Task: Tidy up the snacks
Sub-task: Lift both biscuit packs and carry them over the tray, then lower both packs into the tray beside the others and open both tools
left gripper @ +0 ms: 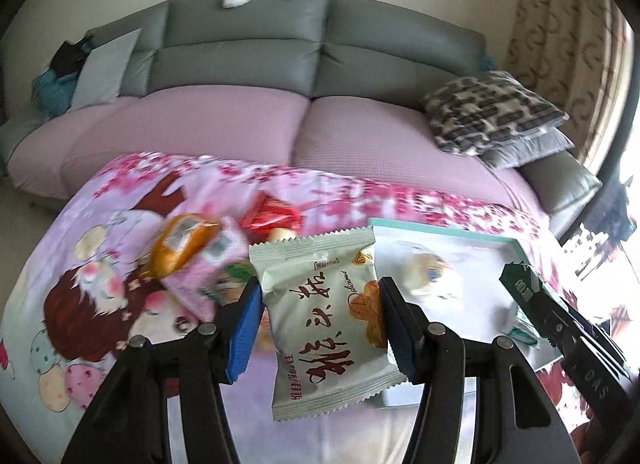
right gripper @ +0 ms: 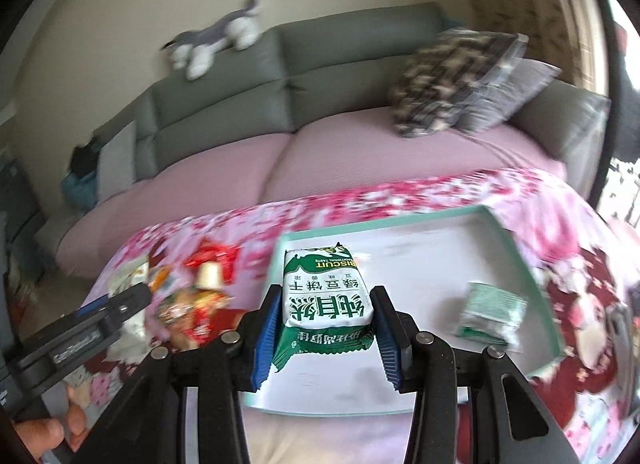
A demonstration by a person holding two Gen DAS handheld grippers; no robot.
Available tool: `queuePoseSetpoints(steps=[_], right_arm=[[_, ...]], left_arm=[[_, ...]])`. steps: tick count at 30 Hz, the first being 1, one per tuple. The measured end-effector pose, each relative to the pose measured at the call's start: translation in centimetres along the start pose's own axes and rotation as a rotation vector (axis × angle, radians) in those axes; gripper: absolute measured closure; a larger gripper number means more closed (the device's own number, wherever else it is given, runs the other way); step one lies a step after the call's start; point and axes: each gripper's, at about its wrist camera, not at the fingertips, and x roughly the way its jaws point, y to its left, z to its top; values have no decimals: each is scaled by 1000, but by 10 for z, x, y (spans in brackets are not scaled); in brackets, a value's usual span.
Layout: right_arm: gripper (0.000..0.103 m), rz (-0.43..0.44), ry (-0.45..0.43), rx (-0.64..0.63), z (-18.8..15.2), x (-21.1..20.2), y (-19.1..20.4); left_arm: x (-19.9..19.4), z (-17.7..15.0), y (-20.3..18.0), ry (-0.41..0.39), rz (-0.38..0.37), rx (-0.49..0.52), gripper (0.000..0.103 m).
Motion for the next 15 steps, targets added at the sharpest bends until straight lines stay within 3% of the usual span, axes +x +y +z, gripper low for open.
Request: queuePoseSetpoints(steps=[8,15], right_arm=[[57,-121,-17,105,1,-14,-64],[56,-140,-19,147,-1,-17,-87]], left_arm=[[18,-8,-57,50,-57,116,44],[34,-19,-88,99,-74,186,44]])
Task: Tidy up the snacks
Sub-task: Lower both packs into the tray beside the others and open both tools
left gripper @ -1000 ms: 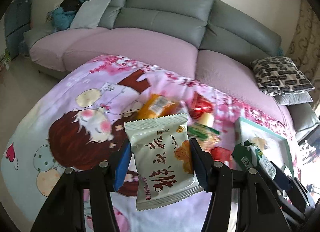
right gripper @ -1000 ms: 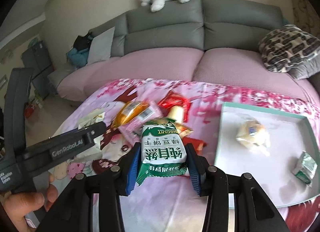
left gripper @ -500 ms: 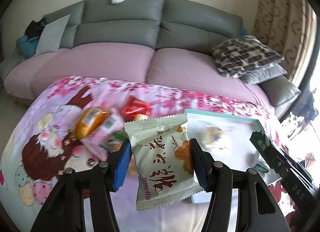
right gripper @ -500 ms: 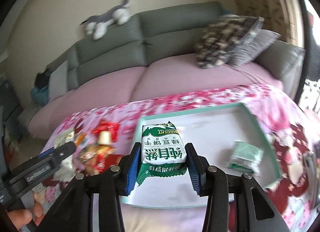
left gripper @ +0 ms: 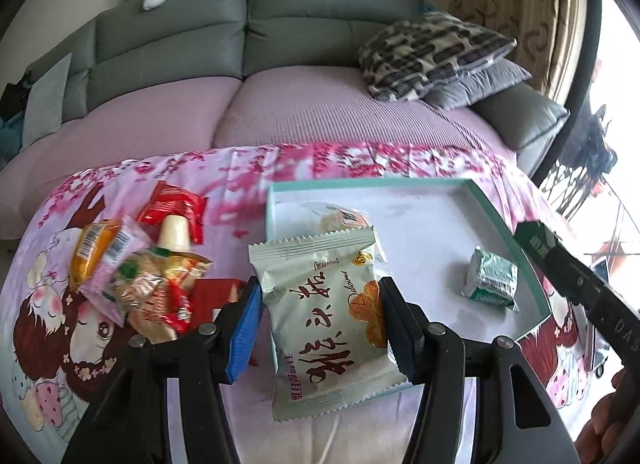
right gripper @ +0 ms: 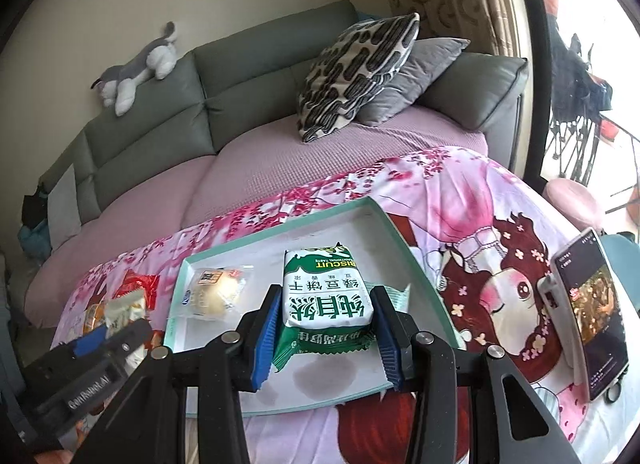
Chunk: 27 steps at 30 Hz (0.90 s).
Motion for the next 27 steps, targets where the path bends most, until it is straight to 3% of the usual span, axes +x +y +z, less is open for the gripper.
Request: queuePoseSetpoints(steps=[10,27], right_arm=[[56,35,64,11,-10,30,5],[56,63,135,-3,-20,74,14]], left_arm=[[40,-7,-15,71,8,24,44],[74,-6,-24,93,26,48,46]])
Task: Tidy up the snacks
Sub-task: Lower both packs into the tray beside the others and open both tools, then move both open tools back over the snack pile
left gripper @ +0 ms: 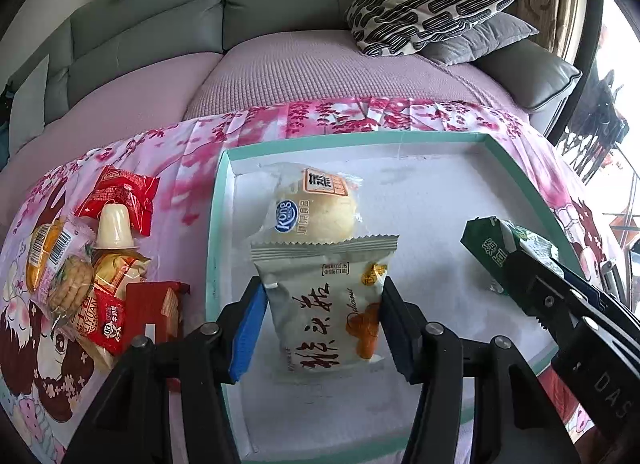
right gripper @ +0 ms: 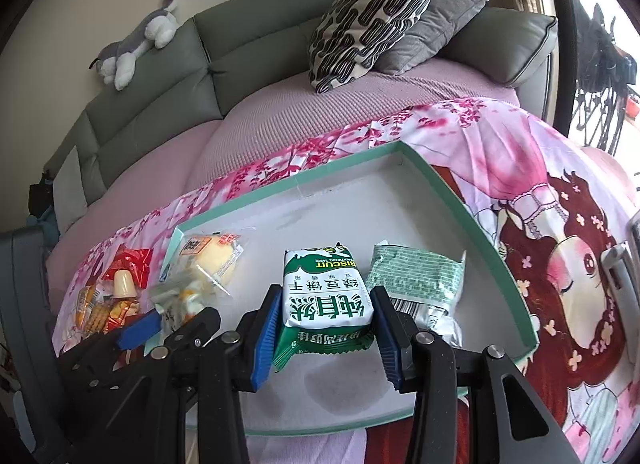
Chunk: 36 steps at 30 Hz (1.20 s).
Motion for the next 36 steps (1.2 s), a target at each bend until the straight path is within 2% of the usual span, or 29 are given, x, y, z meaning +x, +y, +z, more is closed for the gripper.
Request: queuePoseSetpoints(steps=[11,15,22,28,29,32,36], right_arm=[[55,-25,36,-20,-3,10,2],[55,-49,22,-29,-1,4,2],[55,-57,-8,-29,4,-10,1],[55,-67,-4,-31,4,-11,0],[55,-70,-1,-31,3,-10,0],[55,-77,6,-26,3,-8,-1],[54,-88,17,-19,1,-5,-4]], left_arm=[[2,1,2,25,27,10,45],[-4,1,5,28,37,8,38],[-20,4,9,5,30,5,38],[-21,5,10,15,36,4,37],[-20,5,10,20,40,4,35],[-19,5,10,20,54,5,7],[-20,5,12,4,61,0,6]])
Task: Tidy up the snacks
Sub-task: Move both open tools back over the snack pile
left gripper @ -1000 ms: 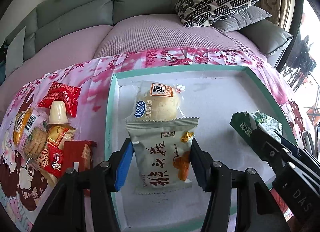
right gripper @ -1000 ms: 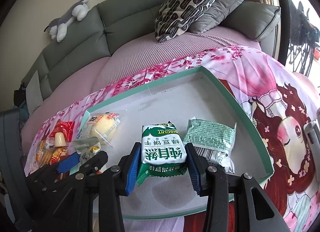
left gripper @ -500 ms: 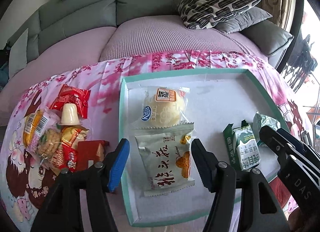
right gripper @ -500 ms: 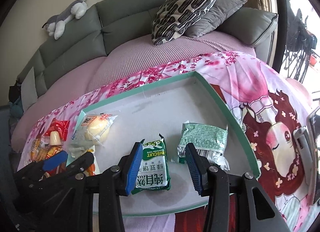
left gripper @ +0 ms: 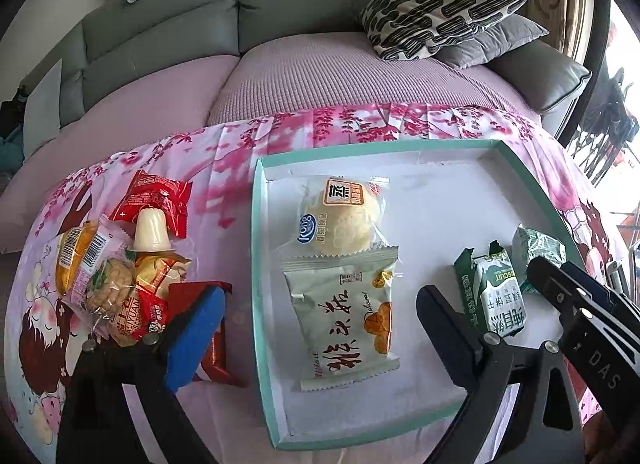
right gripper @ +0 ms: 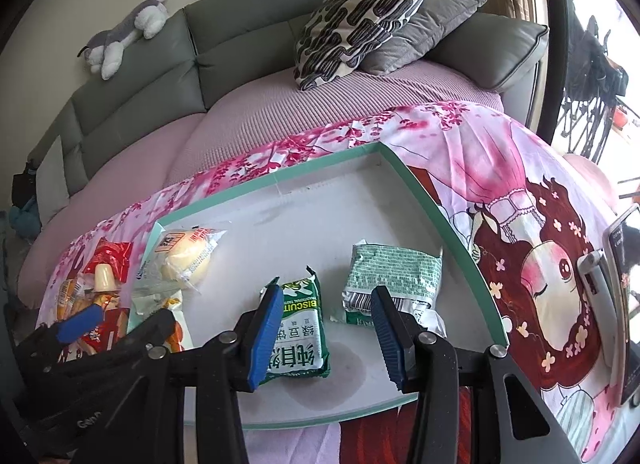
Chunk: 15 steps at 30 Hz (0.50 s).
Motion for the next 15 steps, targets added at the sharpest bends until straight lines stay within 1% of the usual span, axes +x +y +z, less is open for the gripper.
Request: queuePoseSetpoints(steps=[1,3,4,6,8,12,15], right_arm=[[52,-5,3,-1,0,1,0],[43,-19,7,-5,-1,2,-1],[36,-27,7,-7,-1,2,-1],[29,-44,7,-13,-1,3,-3],[14,-66,10,-16,-1,5,-4],[0,-79,12,-18,-2,7,-6],[0,-83,8,-25,-2,8,-6]], left_arm=[[0,0,1,1,1,-4,5],[1,0,3,7,7,-11,2],[2,-1,4,8,13,-17,2],[1,-1,8,7,22,-30,2],[1,-1,11,4,28,-46,2],[0,-2,16,4,50,-64,1],[-2,-2,19,-6,64,-64,1]])
